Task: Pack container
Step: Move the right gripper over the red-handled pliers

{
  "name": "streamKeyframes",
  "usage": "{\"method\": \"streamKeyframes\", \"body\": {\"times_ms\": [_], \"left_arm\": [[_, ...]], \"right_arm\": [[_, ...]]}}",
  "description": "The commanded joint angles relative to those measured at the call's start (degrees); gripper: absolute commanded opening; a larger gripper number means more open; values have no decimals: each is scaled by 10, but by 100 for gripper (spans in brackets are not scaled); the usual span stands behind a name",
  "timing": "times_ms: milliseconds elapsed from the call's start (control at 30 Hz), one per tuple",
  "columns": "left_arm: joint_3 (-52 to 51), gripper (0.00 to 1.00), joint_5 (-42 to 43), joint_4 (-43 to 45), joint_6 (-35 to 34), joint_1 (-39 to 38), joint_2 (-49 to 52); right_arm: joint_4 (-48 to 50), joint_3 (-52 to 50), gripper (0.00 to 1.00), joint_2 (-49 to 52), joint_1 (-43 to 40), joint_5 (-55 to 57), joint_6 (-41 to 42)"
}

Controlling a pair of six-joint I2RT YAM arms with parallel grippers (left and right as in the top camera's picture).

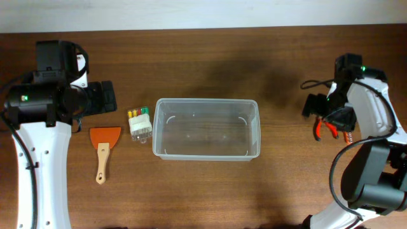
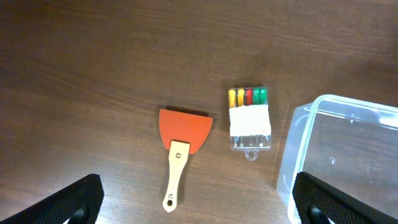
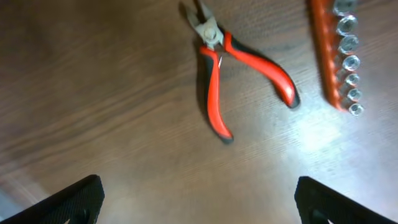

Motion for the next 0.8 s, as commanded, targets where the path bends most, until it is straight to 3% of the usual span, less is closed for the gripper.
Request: {"method": "streamKeyframes", "body": {"times_ms": [0,267,767], "left_arm": [[4,99,2,-2,9,2,-5],[4,99,2,-17,9,2,-5],[4,99,2,-28,9,2,-5]], "right_arm": [[40,-50,99,0,-2,-8,3],[145,-125,99,7,-3,-34,-28],[189,-125,99,82,-3,-34,-47]]}}
